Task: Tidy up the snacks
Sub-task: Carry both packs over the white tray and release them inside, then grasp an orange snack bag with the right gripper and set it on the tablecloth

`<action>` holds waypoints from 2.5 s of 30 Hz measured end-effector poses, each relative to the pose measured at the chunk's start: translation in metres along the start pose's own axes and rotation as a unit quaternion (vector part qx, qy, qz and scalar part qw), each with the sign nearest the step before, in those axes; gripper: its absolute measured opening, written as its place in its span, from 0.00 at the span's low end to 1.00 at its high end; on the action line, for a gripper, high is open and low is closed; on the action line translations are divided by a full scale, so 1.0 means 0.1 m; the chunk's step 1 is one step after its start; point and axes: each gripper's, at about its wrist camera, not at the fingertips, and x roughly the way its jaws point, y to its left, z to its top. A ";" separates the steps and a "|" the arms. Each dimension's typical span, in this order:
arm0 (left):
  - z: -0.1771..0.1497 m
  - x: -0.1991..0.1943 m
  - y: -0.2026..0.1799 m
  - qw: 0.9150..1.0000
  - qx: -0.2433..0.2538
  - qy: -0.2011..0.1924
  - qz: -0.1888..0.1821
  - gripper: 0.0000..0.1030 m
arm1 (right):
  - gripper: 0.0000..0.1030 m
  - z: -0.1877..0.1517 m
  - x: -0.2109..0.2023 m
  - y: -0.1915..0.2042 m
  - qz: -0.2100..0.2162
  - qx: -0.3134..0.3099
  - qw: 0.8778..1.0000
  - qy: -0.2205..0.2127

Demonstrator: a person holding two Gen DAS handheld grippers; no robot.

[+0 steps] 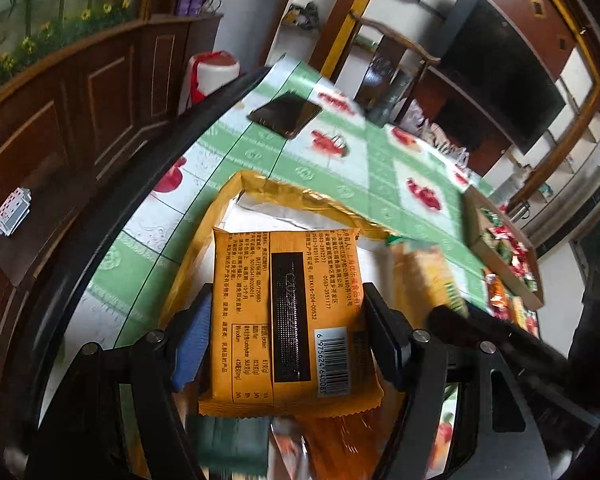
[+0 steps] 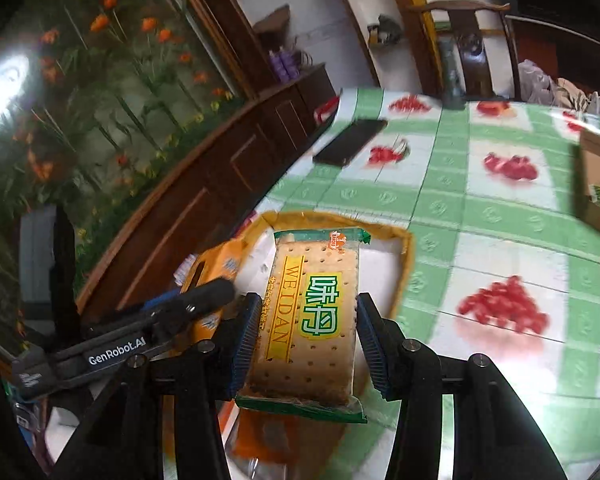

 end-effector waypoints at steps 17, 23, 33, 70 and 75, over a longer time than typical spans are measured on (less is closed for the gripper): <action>-0.02 -0.09 0.04 1.000 -0.021 -0.012 0.005 0.69 | 0.54 -0.11 0.35 -0.11 -0.010 0.003 1.000 -0.007; -0.12 -0.84 -0.32 0.987 0.021 -0.125 0.094 0.80 | 0.57 -0.21 -0.05 -0.22 -0.008 0.029 0.999 -0.038; -0.78 -1.13 -0.67 0.993 0.044 -0.113 -0.008 1.00 | 0.59 -0.64 -0.58 -0.49 -0.035 0.046 0.996 -0.060; -1.22 -0.59 -1.19 0.991 0.104 0.037 -0.072 1.00 | 0.46 0.00 -0.54 -2.89 -0.224 0.197 0.954 -0.011; -1.24 -0.51 -1.20 0.990 0.104 0.045 -0.081 1.00 | 0.39 -0.18 -0.56 -2.65 -0.201 0.190 0.961 -0.001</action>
